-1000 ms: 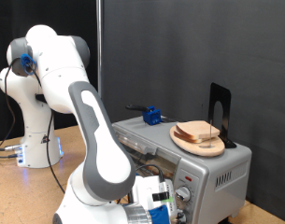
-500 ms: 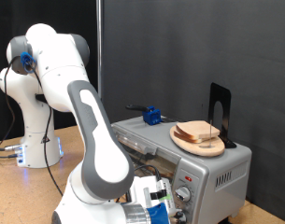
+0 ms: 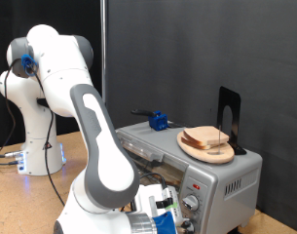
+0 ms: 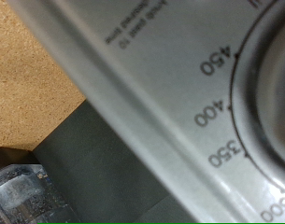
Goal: Make a piece of toast with the oven
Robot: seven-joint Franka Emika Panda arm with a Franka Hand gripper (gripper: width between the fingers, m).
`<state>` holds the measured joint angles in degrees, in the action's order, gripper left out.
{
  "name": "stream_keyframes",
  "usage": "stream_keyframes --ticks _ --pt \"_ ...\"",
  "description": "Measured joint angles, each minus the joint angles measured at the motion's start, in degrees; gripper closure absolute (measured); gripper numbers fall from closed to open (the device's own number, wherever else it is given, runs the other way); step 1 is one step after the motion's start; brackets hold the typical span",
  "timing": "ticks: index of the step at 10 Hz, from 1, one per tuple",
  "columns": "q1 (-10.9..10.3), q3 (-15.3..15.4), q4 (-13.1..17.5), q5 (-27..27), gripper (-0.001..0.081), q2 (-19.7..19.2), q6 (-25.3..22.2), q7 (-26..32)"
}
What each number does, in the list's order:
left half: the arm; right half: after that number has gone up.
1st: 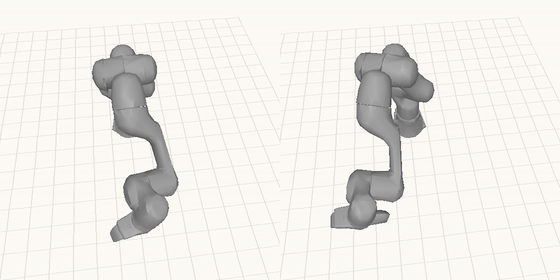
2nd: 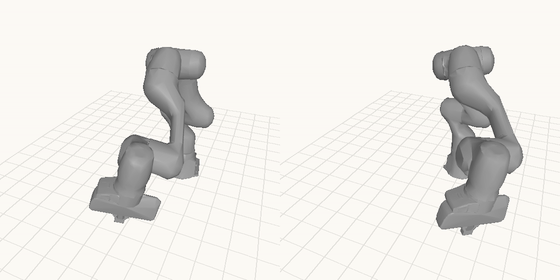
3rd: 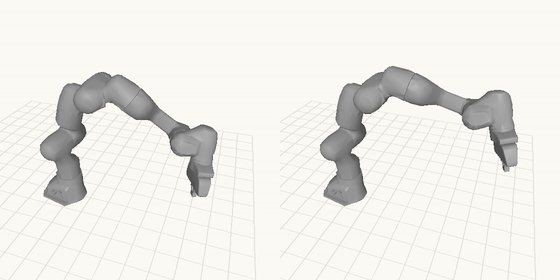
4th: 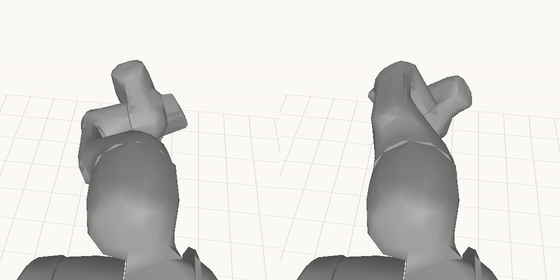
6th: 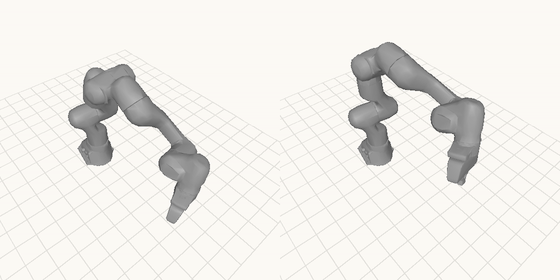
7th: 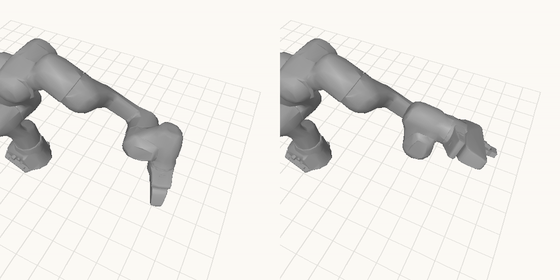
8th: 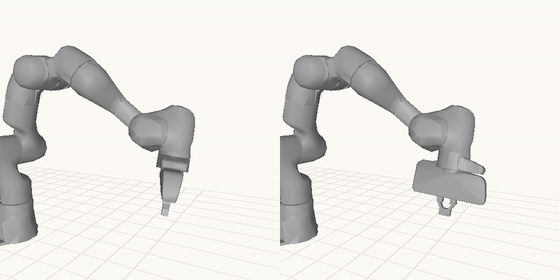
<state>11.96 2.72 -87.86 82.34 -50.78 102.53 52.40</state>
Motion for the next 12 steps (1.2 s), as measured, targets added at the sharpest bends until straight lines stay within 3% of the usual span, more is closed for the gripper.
stream_keyframes --ticks 3,5,6,7,8,9,10,12 --pt "-0.09 0.01 -0.02 0.53 0.0681 -0.01 1.70 0.30" --pt "-0.21 0.02 -0.02 0.79 0.0414 -0.14 3.80 0.75" --pt "-0.12 0.01 -0.03 0.79 0.0414 -0.33 3.95 0.81" --pt "-0.02 0.02 -0.12 0.79 0.0213 -0.41 3.62 0.81" --pt "0.13 0.04 -0.29 0.82 0.0213 -0.38 2.64 0.81" --pt "0.55 0.15 -0.74 1.01 0.0082 -0.14 0.42 0.81" --pt "1.35 0.25 -1.67 1.38 0.0014 0.52 -2.45 0.82" --pt "3.33 0.23 -5.62 1.48 0.0002 3.98 -6.24 0.82"
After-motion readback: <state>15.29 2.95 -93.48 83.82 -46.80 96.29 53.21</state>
